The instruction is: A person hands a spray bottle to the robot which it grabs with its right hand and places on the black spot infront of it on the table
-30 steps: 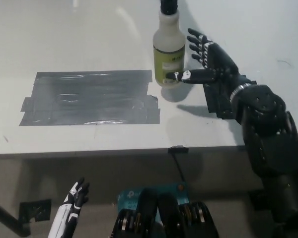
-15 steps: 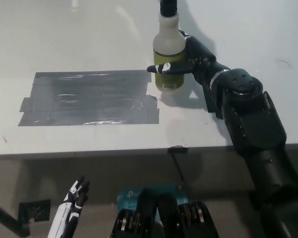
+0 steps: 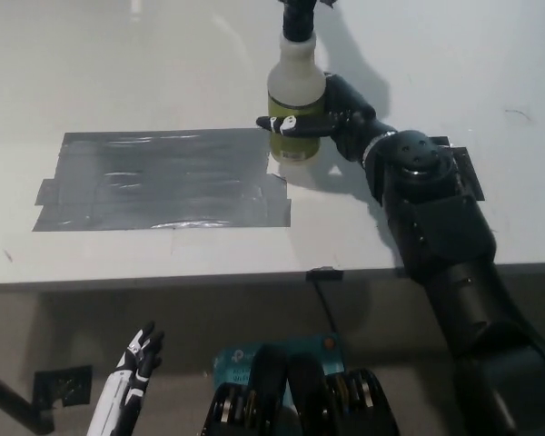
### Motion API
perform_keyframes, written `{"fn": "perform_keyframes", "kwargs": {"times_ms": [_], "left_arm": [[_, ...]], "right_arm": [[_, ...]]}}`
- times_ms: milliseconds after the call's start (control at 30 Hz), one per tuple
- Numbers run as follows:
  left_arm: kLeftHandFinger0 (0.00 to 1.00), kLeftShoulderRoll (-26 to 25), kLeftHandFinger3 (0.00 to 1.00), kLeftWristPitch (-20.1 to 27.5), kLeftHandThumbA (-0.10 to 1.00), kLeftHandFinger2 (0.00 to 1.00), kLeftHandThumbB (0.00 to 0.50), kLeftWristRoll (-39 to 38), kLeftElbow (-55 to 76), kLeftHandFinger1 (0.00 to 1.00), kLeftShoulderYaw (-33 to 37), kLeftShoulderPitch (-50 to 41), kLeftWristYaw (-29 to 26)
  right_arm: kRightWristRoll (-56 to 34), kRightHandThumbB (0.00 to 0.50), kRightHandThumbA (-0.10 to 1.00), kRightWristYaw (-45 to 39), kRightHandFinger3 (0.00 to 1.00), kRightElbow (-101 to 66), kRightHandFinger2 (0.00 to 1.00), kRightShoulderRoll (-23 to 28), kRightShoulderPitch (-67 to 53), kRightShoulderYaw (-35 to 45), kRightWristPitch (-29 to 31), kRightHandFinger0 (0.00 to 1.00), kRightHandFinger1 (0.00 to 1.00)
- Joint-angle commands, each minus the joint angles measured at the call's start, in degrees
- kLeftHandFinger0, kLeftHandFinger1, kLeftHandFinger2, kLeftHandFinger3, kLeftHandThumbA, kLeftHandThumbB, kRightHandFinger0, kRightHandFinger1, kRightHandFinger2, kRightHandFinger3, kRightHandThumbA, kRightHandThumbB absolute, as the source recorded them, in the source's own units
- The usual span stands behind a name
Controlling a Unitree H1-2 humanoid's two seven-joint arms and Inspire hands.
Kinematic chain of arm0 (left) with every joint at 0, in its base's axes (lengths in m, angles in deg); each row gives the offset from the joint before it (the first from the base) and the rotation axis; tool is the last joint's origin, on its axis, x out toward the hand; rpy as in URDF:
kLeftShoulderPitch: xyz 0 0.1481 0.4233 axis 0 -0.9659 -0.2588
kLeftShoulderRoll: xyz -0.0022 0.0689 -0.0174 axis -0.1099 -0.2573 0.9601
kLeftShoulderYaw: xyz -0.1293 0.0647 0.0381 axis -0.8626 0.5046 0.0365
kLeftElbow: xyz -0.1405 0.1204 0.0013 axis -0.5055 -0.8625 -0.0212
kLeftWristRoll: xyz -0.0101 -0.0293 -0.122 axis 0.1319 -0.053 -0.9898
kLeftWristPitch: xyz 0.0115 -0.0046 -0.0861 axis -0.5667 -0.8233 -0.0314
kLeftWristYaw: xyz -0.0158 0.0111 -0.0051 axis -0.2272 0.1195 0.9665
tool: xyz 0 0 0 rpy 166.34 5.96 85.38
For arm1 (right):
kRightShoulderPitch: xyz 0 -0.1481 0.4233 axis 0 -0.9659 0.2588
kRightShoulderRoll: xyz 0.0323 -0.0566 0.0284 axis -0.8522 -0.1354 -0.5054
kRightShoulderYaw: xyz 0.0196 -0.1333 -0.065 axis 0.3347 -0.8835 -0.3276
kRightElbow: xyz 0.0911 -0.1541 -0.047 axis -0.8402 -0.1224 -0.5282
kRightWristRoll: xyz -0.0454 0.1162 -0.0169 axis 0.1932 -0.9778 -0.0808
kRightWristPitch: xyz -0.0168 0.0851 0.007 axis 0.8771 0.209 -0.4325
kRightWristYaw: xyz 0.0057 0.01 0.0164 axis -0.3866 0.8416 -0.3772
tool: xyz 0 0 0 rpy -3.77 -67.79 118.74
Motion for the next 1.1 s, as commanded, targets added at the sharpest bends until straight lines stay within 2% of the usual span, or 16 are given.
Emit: {"fn": "perform_keyframes", "kwargs": {"times_ms": [0, 100, 167, 267, 300, 367, 433, 467, 500, 533, 700, 733, 767, 833, 967, 1067], "left_arm": [[1.0, -0.5, 1.0, 1.41, 0.95, 1.0, 0.017, 0.1, 1.91, 1.0, -0.17, 0.71, 0.21], [1.0, -0.55, 1.0, 2.16, 0.96, 1.0, 0.02, 0.01, 1.45, 1.0, -0.14, 0.81, 0.25], [1.0, -0.53, 1.0, 2.11, 0.96, 1.0, 0.013, -0.16, 1.39, 1.0, -0.2, 0.81, 0.27], [1.0, -0.56, 1.0, 2.32, 0.98, 1.0, 0.009, 0.09, 1.22, 1.0, -0.16, 0.86, 0.17], [1.0, -0.56, 1.0, 2.15, 0.98, 1.0, 0.005, 0.02, 1.4, 1.0, -0.13, 0.8, 0.25], [1.0, -0.55, 1.0, 2.14, 0.98, 1.0, 0.003, 0.07, 1.46, 1.0, -0.14, 0.78, 0.21], [1.0, -0.61, 1.0, 1.78, 0.96, 1.0, 0.009, -0.59, 1.53, 1.0, -0.41, 1.39, 0.39], [1.0, -0.74, 1.0, 1.27, 0.96, 1.0, 0.015, -0.55, 1.68, 1.0, -0.51, 1.39, 0.42], [1.0, -0.8, 1.0, 1.24, 0.96, 1.0, 0.014, -0.46, 1.67, 1.0, -0.54, 1.36, 0.39], [1.0, -0.93, 1.0, 1.55, 0.96, 1.0, 0.001, -0.22, 1.69, 1.0, -0.46, 1.35, 0.41], [1.0, -1.22, 1.0, 1.93, 0.97, 1.0, 0.0, -0.05, 1.52, 1.0, -0.68, 1.24, 0.19], [1.0, -1.24, 1.0, 1.89, 0.97, 1.0, 0.0, -0.2, 1.61, 1.0, -0.76, 1.12, 0.19], [1.0, -1.16, 1.0, 1.95, 0.96, 1.0, 0.0, -0.56, 1.68, 1.0, -0.84, 0.92, 0.23], [1.0, -1.17, 1.0, 2.2, 0.97, 1.0, 0.0, -0.38, 1.47, 1.0, -0.81, 0.87, 0.13], [1.0, -0.94, 1.0, 1.91, 0.97, 1.0, 0.0, -0.93, 1.4, 1.0, -0.9, 0.83, 0.2], [1.0, -0.85, 1.0, 1.74, 0.93, 1.0, 0.0, -1.27, 1.23, 1.0, -1.08, 0.99, 0.18]], "right_arm": [[0.8, 0.432, 0.5, 4.97, 0.35, -0.25, 0.52, -1.15, 3.89, 1.18, 14.43, 0.02, 0.3], [0.61, 0.396, 0.47, 4.8, 0.45, -1.44, 0.62, -1.12, 2.81, 1.26, 15.69, 0.07, 0.4], [0.63, 0.426, 0.53, 4.62, 0.49, -2.41, 0.62, -0.72, 2.1, 1.22, 16.09, 0.06, 0.4], [0.88, 0.422, 0.54, 4.92, 0.55, -3.64, 0.63, -0.17, 1.3, 1.14, 16.1, 0.09, 0.44], [1.82, 0.436, 0.56, 5.77, 0.51, -4.78, 0.56, 0.39, 0.76, 0.85, 15.85, 0.15, 0.39], [2.28, 0.434, 0.56, 5.94, 0.45, -5.45, 0.49, 1.14, 0.28, 0.73, 16.44, 0.13, 0.33], [2.33, 0.437, 0.57, 6.42, 0.45, -7.62, 0.49, 2.44, -0.37, 1.47, 16.82, 0.11, 0.34], [2.11, 0.468, 0.58, 6.58, 0.41, -9.23, 0.47, 3.12, -1.01, 2.12, 16.64, 0.08, 0.3], [1.73, 0.468, 0.59, 6.07, 0.31, -9.56, 0.47, 3.81, -1.25, 2.43, 16.79, 0.06, 0.3], [1.67, 0.468, 0.61, 5.68, 0.28, -9.94, 0.51, 5.36, -1.59, 2.82, 16.85, 0.07, 0.32], [2.12, 0.427, 0.6, 5.85, 0.43, -9.56, 0.57, 8.88, -2.01, 3.64, 16.88, 0.12, 0.36], [2.53, 0.431, 0.61, 6.15, 0.44, -9.02, 0.55, 9.48, -2.13, 3.59, 17.51, 0.11, 0.34], [4.53, 0.438, 0.65, 7.8, 0.3, -8.91, 0.41, 11.12, -3.07, 3.17, 18.08, 0.11, 0.26], [5.39, 0.459, 0.69, 8.34, 0.26, -7.98, 0.39, 12.25, -3.52, 2.88, 19.52, 0.11, 0.24], [3.77, 0.488, 0.68, 8.92, 0.32, -4.26, 0.46, 13.88, -4.19, 4.57, 22.59, 0.03, 0.26], [4.8, 0.462, 0.68, 10.58, 0.42, -3.35, 0.49, 14.35, -4.62, 4.59, 22.83, 0.04, 0.27]]}}
